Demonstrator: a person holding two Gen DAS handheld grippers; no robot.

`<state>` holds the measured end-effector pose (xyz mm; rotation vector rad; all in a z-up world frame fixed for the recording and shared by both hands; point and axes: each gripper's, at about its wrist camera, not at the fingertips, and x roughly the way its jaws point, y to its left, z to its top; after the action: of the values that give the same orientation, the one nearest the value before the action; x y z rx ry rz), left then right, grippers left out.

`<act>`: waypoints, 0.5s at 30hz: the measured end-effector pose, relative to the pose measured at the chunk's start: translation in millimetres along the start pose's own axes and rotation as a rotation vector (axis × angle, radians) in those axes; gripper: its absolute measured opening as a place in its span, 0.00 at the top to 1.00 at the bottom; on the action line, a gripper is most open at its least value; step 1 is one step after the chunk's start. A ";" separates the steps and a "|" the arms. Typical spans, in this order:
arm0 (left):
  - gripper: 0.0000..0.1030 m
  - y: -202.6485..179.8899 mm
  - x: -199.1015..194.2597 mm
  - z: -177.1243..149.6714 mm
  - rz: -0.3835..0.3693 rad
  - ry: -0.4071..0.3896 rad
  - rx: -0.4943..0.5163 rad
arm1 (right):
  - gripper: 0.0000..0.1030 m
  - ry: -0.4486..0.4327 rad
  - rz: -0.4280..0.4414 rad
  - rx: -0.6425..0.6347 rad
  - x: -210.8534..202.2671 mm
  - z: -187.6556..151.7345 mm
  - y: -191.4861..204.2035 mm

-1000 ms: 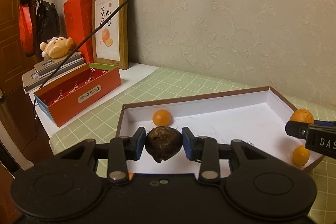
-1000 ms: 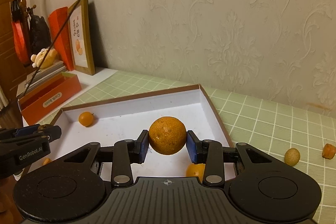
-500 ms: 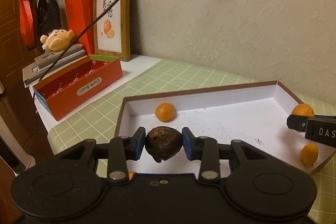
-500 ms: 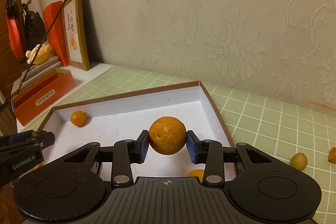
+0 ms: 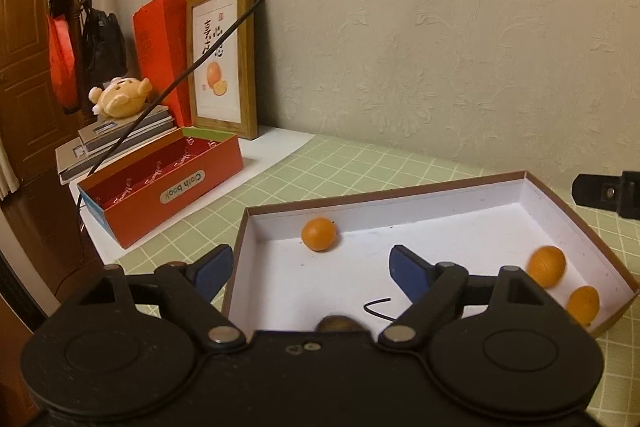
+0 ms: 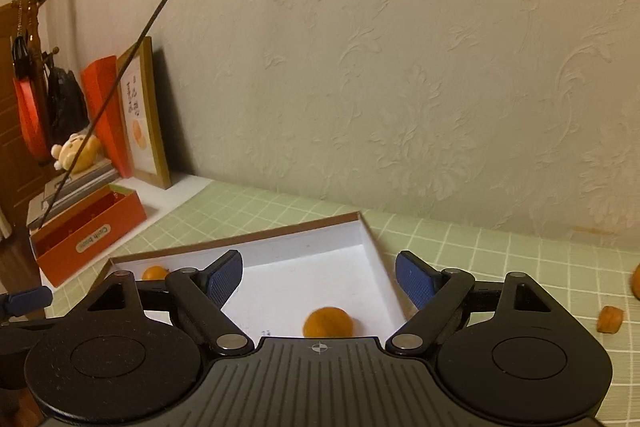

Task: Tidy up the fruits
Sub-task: 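Open both tools to drop the dark fruit and bumpy orange into the box, then move the left tool to the small beige round fruit and close on it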

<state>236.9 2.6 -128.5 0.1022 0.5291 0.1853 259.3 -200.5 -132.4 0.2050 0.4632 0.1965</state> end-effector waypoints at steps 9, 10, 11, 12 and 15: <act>0.24 -0.2 -7.0 -1.7 0.007 -0.007 0.012 | 0.19 -0.007 -0.019 0.014 -12.7 2.2 -6.3; 0.24 0.2 -8.2 -1.8 0.011 -0.007 0.012 | 0.19 -0.008 -0.020 0.016 -13.3 2.1 -6.8; 0.24 0.5 -9.6 -1.5 0.014 -0.008 0.013 | 0.19 -0.009 -0.021 0.020 -15.0 2.3 -7.6; 0.24 1.1 -11.6 -0.8 0.012 -0.011 0.012 | 0.19 -0.009 -0.022 0.022 -16.6 2.6 -8.0; 0.24 0.2 -19.8 2.9 0.007 -0.029 0.018 | 0.14 -0.014 -0.033 0.024 -25.6 3.1 -12.0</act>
<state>221.5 -1.4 -116.3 0.1242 0.5018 0.1854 240.0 -218.4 -121.7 0.2221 0.4546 0.1574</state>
